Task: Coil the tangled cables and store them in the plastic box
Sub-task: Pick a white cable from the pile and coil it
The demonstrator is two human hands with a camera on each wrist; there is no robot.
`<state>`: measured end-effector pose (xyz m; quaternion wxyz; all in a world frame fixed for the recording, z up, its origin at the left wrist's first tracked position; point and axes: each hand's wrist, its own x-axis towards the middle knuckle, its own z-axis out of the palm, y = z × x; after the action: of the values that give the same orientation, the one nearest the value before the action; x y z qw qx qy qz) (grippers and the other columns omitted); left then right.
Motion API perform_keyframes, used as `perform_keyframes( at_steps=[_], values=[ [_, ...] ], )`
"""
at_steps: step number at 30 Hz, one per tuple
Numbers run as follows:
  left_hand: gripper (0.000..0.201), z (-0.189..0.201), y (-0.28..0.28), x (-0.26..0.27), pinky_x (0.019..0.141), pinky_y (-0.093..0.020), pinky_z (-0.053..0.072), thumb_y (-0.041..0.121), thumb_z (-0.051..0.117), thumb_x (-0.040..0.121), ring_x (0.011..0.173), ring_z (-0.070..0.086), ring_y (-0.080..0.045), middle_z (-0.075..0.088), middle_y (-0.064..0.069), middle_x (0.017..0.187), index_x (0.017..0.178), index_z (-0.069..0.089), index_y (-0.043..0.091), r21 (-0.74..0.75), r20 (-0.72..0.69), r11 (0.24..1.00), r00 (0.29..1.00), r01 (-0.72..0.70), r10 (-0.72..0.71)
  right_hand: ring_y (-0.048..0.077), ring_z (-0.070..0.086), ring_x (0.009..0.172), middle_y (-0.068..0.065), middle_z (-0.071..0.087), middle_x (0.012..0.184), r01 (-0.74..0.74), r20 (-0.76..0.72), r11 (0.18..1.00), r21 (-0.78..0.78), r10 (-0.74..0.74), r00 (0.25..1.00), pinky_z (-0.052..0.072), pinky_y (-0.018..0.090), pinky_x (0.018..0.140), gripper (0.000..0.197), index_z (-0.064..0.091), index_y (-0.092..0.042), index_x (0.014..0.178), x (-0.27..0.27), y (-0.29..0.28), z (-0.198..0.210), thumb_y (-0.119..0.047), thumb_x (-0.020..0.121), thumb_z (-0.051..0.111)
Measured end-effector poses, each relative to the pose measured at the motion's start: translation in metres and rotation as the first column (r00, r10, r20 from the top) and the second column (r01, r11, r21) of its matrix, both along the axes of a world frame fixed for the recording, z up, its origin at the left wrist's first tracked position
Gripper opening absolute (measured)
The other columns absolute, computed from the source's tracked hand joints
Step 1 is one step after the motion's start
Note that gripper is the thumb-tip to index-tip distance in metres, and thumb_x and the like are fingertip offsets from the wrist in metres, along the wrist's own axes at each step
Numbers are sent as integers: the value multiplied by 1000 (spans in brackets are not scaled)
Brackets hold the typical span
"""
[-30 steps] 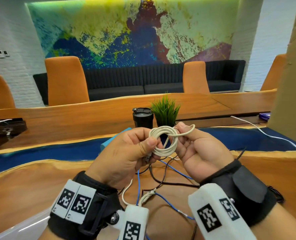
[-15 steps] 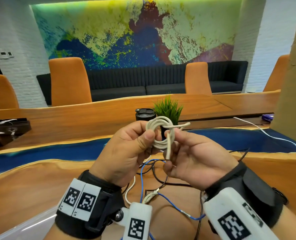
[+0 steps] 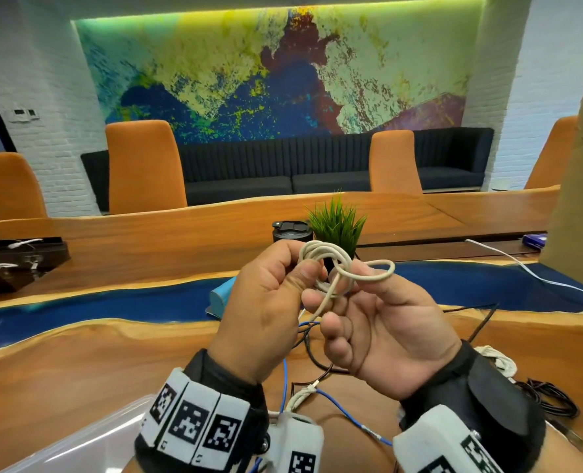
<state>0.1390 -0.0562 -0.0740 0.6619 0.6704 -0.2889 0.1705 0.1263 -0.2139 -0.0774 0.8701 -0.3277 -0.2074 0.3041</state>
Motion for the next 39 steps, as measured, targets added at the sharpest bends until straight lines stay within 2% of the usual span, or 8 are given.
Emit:
perform_keyframes(
  at_steps=[6,11,14,19,27,33,36,39],
  values=[
    [15,0,0,2,71,-24,53,19,52,96,80,67,-13,71,-1,85,93,65,14,8,19,999,999,-37,37,8,47,50,6,59,82,-127,-23,970,205,134,991,43,21,56,19,57,-8,109,1,5,-2,-12,91,53],
    [19,1,9,6,83,-46,57,29,52,93,94,67,-34,73,-10,97,93,67,19,-77,-33,990,993,-119,117,3,37,43,6,56,72,232,89,972,-27,-229,969,43,18,47,33,64,-9,121,-1,5,2,-6,88,59],
    [20,5,11,7,76,-35,54,23,51,100,77,63,-20,70,-1,82,87,63,13,-230,-123,963,986,-143,117,9,41,40,11,62,68,533,444,760,-372,-359,821,44,25,46,38,61,-12,124,-3,6,2,4,89,58],
    [26,18,17,6,63,-22,49,16,43,103,66,54,-10,62,3,69,84,60,11,-448,-273,887,962,-111,-17,4,58,64,-14,68,75,845,863,176,-505,142,485,46,19,60,38,66,-49,72,-7,1,5,-17,93,60],
    [23,21,13,-2,63,-25,50,22,46,97,70,53,-17,57,0,70,82,61,12,-536,-373,841,871,79,-320,2,57,78,-16,61,78,910,862,-20,-414,313,399,46,19,67,21,62,-43,85,-6,-19,16,-28,96,54],
    [31,19,16,-9,70,-32,41,32,52,98,71,47,-22,54,-10,76,90,57,3,-80,-330,973,916,214,-229,0,52,78,-16,58,78,971,958,-70,-230,162,239,36,15,64,17,62,-37,84,7,-19,10,-24,94,57],
    [40,17,13,-12,81,-42,46,45,49,97,82,56,-27,65,-19,93,97,64,8,221,-245,964,965,150,-94,2,53,77,-15,62,79,989,988,-78,-123,80,130,35,11,65,12,68,-28,85,4,-22,16,-20,91,62],
    [31,14,9,-13,90,-43,52,42,47,96,94,66,-30,72,-9,97,98,67,18,290,-265,946,962,145,-66,7,57,80,-11,65,83,997,998,-77,-6,54,10,45,23,69,11,70,-24,86,-3,-24,21,-19,91,61]
  ],
)
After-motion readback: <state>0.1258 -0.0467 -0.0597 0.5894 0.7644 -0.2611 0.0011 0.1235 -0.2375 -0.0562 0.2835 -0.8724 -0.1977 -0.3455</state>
